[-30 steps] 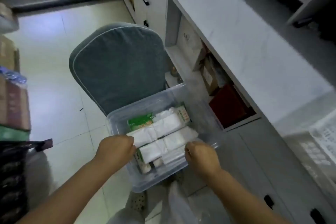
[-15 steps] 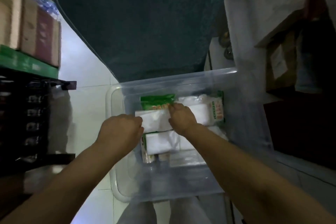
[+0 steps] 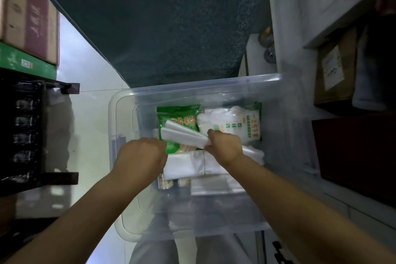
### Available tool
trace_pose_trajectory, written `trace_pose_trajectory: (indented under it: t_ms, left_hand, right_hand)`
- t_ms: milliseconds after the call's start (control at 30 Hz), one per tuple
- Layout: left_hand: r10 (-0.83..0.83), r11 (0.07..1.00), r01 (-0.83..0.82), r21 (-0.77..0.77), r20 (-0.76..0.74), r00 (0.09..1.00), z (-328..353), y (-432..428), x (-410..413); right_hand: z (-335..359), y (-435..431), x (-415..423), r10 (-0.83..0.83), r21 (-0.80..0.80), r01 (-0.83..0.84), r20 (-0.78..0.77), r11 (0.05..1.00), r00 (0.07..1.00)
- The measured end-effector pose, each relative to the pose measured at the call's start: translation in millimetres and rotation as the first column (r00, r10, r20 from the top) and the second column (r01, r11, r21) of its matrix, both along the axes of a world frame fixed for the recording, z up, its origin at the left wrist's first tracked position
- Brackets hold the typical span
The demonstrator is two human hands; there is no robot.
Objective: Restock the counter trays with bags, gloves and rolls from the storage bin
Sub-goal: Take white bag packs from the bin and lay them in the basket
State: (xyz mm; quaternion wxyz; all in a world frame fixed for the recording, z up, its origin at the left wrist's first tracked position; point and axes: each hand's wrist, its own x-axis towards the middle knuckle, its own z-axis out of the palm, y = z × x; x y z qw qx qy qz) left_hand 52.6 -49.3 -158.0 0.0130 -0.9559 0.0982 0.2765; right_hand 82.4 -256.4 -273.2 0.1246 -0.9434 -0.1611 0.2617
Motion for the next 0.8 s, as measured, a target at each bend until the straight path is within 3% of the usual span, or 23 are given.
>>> trace_pose_trajectory:
  t_ms: [133, 367, 533, 800]
  left_hand:
    - [0.010, 1.000, -0.010, 0.003, -0.051, 0.999, -13, -8, -9]
    - [-0.083, 0.996, 0.077, -0.044, -0.169, 0.982, -79, -35, -14]
    - [-0.099, 0.981, 0.048, -0.189, -0.269, 0.958, -132, -66, -10]
    - [-0.014, 0.984, -0.031, -0.178, -0.248, 0.969, -144, -84, -14]
  right_hand:
    - [39, -36, 3, -0.149, 0.016, 0.148, 0.126, 0.989, 0.981]
    - [92, -82, -8, -0.476, 0.192, 0.439, 0.249, 0.878, 0.843]
    - [81, -94, -25, -0.674, 0.234, 0.634, 0.183, 0.737, 0.716]
    - [76, -104, -46, -0.833, 0.350, 0.761, 0.128, 0.546, 0.538]
